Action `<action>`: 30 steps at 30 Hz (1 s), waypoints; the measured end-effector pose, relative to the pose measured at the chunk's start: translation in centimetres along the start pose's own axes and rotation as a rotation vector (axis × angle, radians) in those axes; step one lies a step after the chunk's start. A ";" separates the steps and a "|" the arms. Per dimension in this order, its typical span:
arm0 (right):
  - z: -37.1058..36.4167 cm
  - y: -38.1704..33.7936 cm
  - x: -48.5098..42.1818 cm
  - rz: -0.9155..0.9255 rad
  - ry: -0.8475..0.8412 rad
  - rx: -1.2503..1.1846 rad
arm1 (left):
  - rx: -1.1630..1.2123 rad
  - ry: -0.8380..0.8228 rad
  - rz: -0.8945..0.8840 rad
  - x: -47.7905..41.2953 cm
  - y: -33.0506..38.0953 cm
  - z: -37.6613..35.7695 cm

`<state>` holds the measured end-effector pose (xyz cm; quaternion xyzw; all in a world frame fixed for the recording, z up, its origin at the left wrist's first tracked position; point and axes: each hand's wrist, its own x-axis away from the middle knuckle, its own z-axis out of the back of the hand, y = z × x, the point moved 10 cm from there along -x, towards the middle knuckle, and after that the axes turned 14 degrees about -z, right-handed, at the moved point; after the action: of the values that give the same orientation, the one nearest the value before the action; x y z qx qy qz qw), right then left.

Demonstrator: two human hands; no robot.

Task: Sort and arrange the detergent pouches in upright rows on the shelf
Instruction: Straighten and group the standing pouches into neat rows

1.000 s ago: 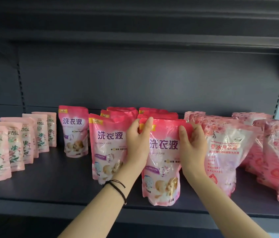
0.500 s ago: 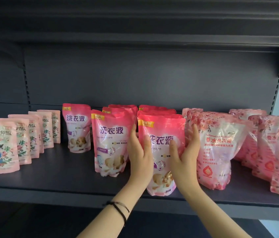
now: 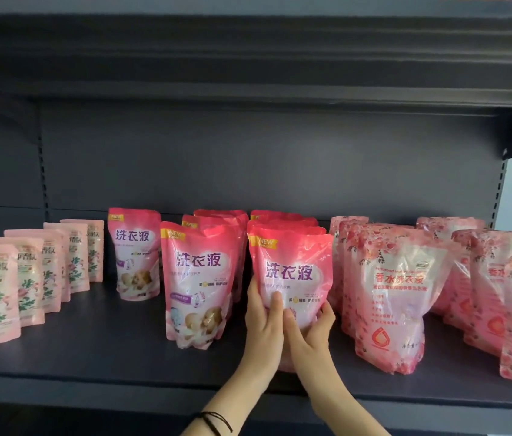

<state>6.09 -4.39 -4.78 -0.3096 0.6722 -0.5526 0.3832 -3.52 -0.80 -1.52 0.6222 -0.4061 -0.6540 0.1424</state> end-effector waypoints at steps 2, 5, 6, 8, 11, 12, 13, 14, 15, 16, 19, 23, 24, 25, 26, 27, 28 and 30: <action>0.9 -0.2 0.0 0.013 0.034 -0.016 | 0.006 0.003 -0.010 0.0 0.0 0.4; 3.1 -2.1 -0.2 0.093 0.136 0.014 | -0.075 0.020 -0.052 -0.3 0.3 2.0; 3.6 -2.7 -0.2 0.105 0.143 0.018 | -0.119 0.024 -0.060 -0.6 0.3 2.6; 4.3 -3.3 -0.6 0.102 0.142 0.060 | -0.225 0.018 -0.085 -1.3 0.6 3.5; 4.7 -4.0 -1.0 0.129 0.149 0.146 | -0.355 -0.016 -0.108 -2.4 0.9 4.1; 4.6 -4.2 -1.0 0.140 0.150 0.168 | -0.366 -0.034 -0.097 -2.6 0.7 4.2; 4.7 -4.5 -1.0 0.157 0.158 0.192 | -0.371 -0.060 -0.080 -2.7 0.6 4.3; 4.9 -5.0 -0.8 0.184 0.176 0.218 | -0.380 -0.091 -0.063 -2.8 0.5 4.4; 5.1 -5.7 -0.5 0.224 0.204 0.248 | -0.408 -0.122 -0.050 -2.9 0.5 4.5; 5.4 -6.6 -0.2 0.281 0.239 0.294 | -0.457 -0.154 -0.046 -3.0 0.7 4.8; 5.2 -10.6 1.4 0.504 0.335 0.507 | -0.677 -0.240 -0.115 -3.5 2.8 6.5; 0.8 -14.9 1.7 0.642 0.173 0.868 | -0.973 -0.376 -0.279 -4.2 7.4 8.9; -0.7 -15.4 1.6 0.638 0.105 0.949 | -1.062 -0.412 -0.323 -4.5 8.4 9.6; -2.1 -15.9 1.7 0.636 0.059 1.012 | -1.152 -0.447 -0.365 -4.7 9.2 10.4; -3.4 -16.3 1.8 0.637 0.026 1.055 | -1.231 -0.479 -0.400 -5.0 9.8 11.3; -4.8 -16.5 2.0 0.641 -0.010 1.088 | -1.291 -0.506 -0.423 -5.4 10.2 12.3; -6.4 -16.5 2.3 0.647 -0.054 1.117 | -1.336 -0.530 -0.437 -5.7 10.4 13.3; -9.8 -16.1 3.0 0.667 -0.133 1.187 | -1.392 -0.568 -0.451 -6.3 10.4 15.5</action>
<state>-3.96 -5.09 11.39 0.1432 0.2897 -0.6599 0.6783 -20.05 2.46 8.64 0.2661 0.2125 -0.9052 0.2541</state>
